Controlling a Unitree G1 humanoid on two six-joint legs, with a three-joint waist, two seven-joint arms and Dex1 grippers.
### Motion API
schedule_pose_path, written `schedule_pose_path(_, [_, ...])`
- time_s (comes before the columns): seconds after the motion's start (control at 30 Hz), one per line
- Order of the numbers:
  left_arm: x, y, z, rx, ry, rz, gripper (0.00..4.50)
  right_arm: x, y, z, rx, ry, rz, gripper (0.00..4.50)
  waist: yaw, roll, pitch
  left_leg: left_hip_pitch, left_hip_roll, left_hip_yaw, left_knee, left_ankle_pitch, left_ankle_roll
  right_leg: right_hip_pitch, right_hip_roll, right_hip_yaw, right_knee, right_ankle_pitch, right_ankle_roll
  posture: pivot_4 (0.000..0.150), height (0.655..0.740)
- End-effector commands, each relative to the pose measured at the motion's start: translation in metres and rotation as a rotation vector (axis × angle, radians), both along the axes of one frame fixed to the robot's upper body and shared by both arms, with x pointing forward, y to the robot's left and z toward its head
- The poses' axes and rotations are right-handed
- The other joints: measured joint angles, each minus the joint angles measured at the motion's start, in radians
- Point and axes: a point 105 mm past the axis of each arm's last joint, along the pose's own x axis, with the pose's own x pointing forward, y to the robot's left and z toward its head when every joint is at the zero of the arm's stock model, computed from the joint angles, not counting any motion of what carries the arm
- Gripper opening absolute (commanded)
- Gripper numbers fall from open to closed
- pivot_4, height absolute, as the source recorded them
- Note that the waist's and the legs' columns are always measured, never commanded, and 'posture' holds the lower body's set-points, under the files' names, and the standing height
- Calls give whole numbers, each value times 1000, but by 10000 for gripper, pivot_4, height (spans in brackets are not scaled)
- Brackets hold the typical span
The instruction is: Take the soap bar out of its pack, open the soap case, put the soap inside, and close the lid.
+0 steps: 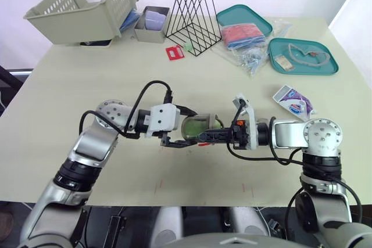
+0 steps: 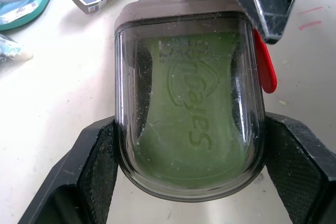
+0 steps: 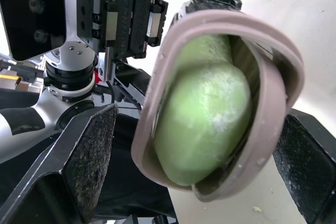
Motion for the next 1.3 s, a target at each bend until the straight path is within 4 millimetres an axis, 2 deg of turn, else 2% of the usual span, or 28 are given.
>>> schedule_pose_path(0.03, [-3,-2,12,-15,-52,-24,34449,-3,5,7,18,-16,32,44452,0,0,0,0,0,0,-1,0,0,0,0,0,0,0,0,1500,7400])
schedule_pose_path(0.37, [-3,-1,9,3,-58,-24,34449,-4,8,8,18,-6,49,44452,0,0,0,0,0,0,-3,0,0,0,0,0,-1,0,0,1500,7400])
schedule_pose_path(0.53, [-2,-1,8,4,-61,-23,34449,-3,11,10,26,-12,52,22623,1,0,0,0,0,0,-3,0,0,0,0,0,-1,0,0,1500,7400])
schedule_pose_path(0.57, [-2,-1,8,4,-62,-23,34449,-3,11,11,26,-11,51,21717,0,0,0,0,0,0,-3,0,0,0,0,0,-1,0,0,1500,7400])
schedule_pose_path(0.83, [-1,1,6,15,-54,-19,34449,0,12,14,51,-10,36,21717,0,0,0,0,0,0,-3,0,0,0,0,0,-1,0,0,1500,7400])
schedule_pose_path(0.9, [-1,2,6,12,-35,-18,44839,0,12,15,58,-10,33,21717,0,0,0,0,0,0,-3,0,0,0,0,0,-1,0,0,1500,7400])
schedule_pose_path(1.2, [9,13,6,66,-71,13,44839,13,3,18,30,-36,-35,21717,0,0,0,0,0,0,-3,0,0,0,0,0,-2,0,0,1500,7400])
schedule_pose_path(1.3, [21,27,13,87,-106,94,44839,21,-12,20,-120,-149,-72,21717,1,0,0,0,0,0,-3,0,0,0,0,0,-2,0,0,1500,7400])
